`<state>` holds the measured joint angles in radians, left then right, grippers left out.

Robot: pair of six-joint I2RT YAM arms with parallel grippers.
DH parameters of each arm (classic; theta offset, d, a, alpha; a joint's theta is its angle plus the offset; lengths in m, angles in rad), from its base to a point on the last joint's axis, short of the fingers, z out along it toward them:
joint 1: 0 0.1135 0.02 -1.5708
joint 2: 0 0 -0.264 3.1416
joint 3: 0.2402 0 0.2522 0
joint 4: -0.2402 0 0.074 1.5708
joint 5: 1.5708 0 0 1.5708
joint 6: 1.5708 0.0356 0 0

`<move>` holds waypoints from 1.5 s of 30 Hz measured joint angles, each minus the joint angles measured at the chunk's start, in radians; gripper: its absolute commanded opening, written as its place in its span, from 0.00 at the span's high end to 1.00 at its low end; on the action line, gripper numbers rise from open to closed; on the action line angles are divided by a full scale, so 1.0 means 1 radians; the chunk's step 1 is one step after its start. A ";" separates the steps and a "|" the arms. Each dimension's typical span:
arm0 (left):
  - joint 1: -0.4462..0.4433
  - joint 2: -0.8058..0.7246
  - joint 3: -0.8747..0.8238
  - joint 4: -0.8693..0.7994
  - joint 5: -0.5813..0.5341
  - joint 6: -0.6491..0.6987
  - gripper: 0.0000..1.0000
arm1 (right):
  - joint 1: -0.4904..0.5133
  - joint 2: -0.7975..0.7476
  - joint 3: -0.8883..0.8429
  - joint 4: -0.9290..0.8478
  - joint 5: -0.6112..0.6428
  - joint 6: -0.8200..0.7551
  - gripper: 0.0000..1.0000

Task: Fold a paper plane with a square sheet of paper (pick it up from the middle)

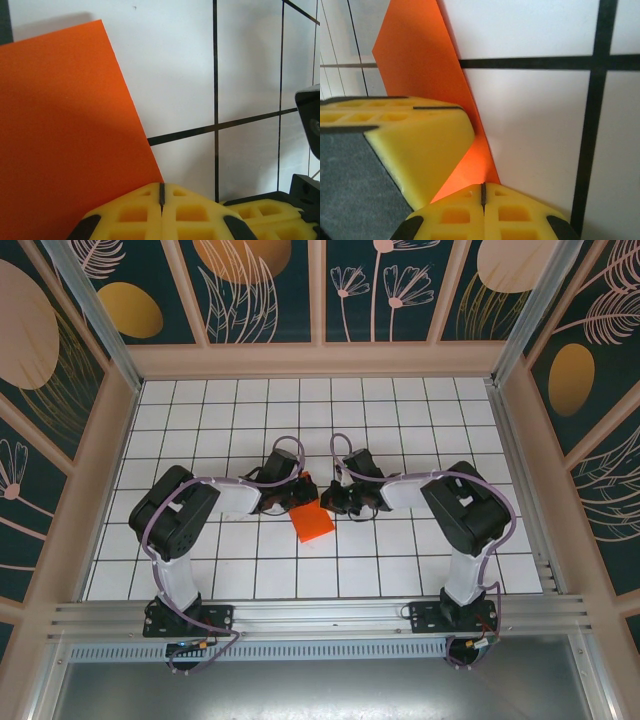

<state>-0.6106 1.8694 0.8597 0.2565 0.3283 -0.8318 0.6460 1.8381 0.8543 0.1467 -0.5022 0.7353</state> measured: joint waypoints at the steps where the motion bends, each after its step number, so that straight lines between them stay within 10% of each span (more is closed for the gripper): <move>1: 0.000 0.000 -0.003 0.005 -0.002 -0.003 1.00 | 0.002 -0.014 -0.014 -0.006 -0.001 -0.006 1.00; 18: 0.001 -0.004 -0.016 0.036 0.016 0.014 0.91 | 0.024 -0.229 -0.144 -0.172 0.010 -0.076 1.00; 45: 0.003 0.045 0.058 -0.020 0.081 0.135 0.93 | 0.023 -0.057 -0.021 -0.106 0.049 -0.093 1.00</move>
<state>-0.6071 1.9141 0.9180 0.2363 0.4095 -0.6968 0.6693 1.7813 0.8333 0.0410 -0.4534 0.6422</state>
